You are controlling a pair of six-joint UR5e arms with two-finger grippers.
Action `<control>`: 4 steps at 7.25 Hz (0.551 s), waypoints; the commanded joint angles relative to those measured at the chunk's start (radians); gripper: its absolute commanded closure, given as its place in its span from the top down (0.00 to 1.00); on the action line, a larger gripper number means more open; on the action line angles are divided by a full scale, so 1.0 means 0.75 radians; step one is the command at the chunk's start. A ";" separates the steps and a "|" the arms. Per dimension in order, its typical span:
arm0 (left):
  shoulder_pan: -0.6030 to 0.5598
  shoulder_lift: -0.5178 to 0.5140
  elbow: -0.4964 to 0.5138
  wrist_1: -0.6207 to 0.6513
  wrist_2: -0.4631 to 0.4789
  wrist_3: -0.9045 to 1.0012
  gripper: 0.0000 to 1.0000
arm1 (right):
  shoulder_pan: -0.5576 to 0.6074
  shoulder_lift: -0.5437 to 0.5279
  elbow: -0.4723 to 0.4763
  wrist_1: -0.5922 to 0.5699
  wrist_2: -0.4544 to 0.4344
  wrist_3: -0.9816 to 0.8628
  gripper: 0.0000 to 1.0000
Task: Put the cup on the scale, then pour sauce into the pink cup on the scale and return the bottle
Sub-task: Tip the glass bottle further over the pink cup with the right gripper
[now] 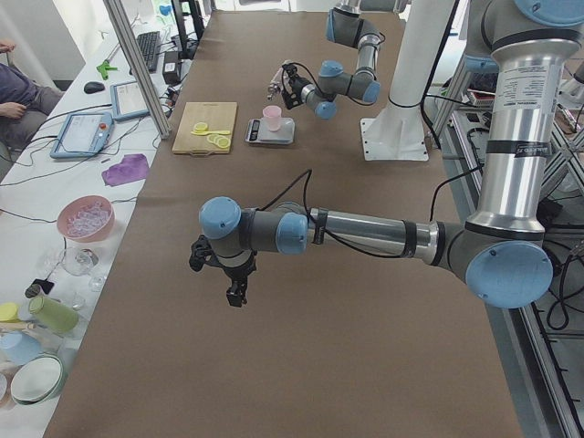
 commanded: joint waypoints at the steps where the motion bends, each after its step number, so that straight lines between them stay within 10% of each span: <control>1: 0.000 0.000 0.001 0.002 0.000 0.000 0.99 | -0.007 0.004 -0.018 -0.032 0.009 0.014 0.00; 4: 0.000 0.000 0.001 0.000 0.000 0.000 0.99 | -0.007 0.039 -0.063 -0.071 0.011 0.016 0.00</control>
